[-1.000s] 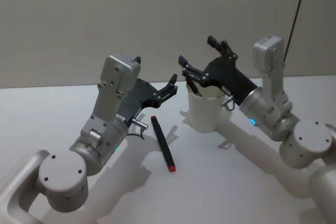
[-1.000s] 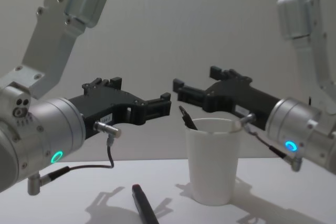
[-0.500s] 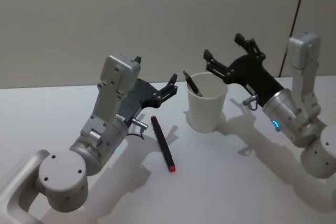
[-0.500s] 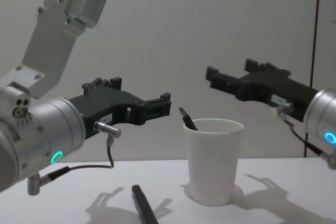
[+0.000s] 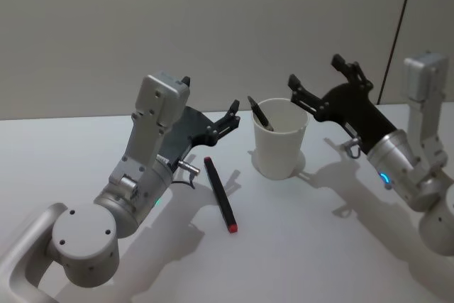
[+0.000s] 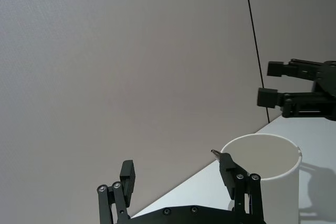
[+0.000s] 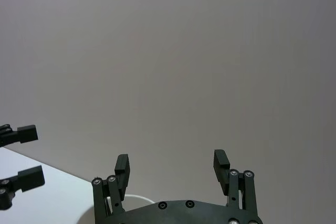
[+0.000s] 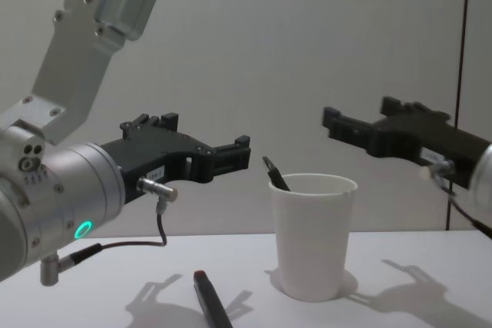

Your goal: Place the pen into the pen holder.

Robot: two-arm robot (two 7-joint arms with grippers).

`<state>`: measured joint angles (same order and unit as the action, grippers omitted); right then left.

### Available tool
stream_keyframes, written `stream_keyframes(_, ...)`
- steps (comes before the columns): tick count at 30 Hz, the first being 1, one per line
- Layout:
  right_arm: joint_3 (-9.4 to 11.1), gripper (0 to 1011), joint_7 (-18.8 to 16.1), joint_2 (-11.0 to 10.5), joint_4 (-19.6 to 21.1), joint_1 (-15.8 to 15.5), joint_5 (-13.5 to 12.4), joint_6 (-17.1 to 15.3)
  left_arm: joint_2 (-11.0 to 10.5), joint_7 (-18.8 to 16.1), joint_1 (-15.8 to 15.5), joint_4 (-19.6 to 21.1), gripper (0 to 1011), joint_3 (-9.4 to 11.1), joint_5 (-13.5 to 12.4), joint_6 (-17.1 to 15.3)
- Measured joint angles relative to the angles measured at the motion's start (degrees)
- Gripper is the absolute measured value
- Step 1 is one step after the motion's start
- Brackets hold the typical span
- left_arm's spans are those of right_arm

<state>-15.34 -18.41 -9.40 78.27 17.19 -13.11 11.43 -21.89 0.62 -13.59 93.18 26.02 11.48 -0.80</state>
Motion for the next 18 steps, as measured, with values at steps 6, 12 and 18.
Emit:
stream_keyframes(6,0.5,1001,2.7,-1.8,4.2,-3.3,-0.6,-2.4,0.0,0.0,0.0,0.0,1001,0.0,0.0,0.0)
stream_keyframes(12,0.9,1001,5.3,-3.6,8.4,-6.6,-1.2,-4.9,0.0,0.0,0.0,0.0,1001,0.0,0.0,0.0)
stream_keyframes(18,1.4,1001,8.1,-5.5,12.8,-10.0,-1.9,-7.4,0.0,0.0,0.0,0.0,1001,0.0,0.0,0.0)
